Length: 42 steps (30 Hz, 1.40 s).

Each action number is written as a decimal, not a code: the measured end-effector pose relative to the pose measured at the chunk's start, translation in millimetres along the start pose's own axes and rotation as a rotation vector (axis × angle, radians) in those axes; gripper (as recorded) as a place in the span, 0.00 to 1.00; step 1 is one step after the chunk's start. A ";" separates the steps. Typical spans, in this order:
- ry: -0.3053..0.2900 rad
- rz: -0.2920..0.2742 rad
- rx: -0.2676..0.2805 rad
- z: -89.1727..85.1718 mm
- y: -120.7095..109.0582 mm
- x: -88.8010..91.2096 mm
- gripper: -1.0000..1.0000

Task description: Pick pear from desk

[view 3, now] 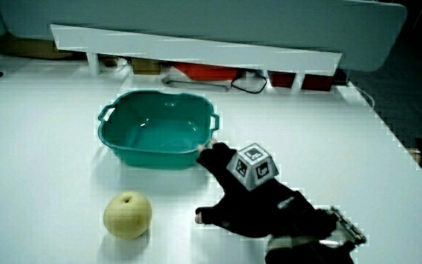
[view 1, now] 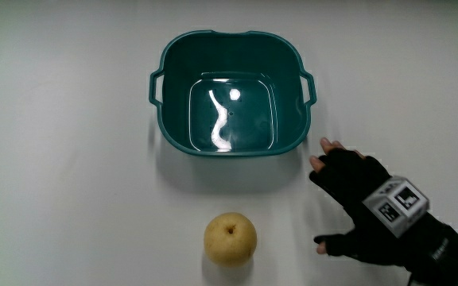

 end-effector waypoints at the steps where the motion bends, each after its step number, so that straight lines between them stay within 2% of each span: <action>1: 0.011 0.015 -0.017 5.4 4.2 -3.4 0.50; 5: 0.057 0.077 -0.086 27.1 20.8 -17.2 0.50; 6: 0.068 0.110 -0.047 30.0 25.6 -21.4 0.50; 8: 0.116 0.147 -0.006 41.2 32.1 -29.3 0.50; 10: 0.119 0.192 0.041 43.9 39.6 -35.5 0.50; 12: 0.130 0.221 0.048 49.7 44.4 -42.6 0.50; 13: 0.168 0.251 0.082 51.4 46.4 -46.3 0.50; 15: 0.151 0.275 0.069 53.7 50.1 -53.1 0.50; 18: 0.142 0.348 0.086 46.1 61.5 -63.1 0.50; 20: 0.130 0.365 0.085 53.4 64.2 -70.1 0.50; 24: 0.165 0.413 0.076 65.3 66.3 -78.9 0.50; 26: 0.154 0.414 0.071 69.5 66.0 -82.8 0.50; 27: 0.129 0.390 0.119 67.8 66.7 -83.4 0.50; 28: 0.162 0.423 0.068 69.1 67.0 -84.7 0.50; 31: 0.161 0.446 0.066 65.9 68.6 -89.5 0.50; 32: 0.153 0.413 0.096 61.6 70.1 -91.5 0.50; 33: 0.166 0.433 0.058 47.5 75.6 -95.6 0.50; 36: 0.105 0.466 0.036 51.7 74.1 -112.3 0.50; 38: 0.091 0.473 0.015 46.8 75.5 -119.0 0.50; 39: 0.064 0.479 0.001 44.8 76.3 -122.5 0.50; 40: 0.052 0.474 0.012 44.4 76.3 -125.6 0.50; 42: 0.060 0.495 -0.020 42.0 77.8 -130.5 0.50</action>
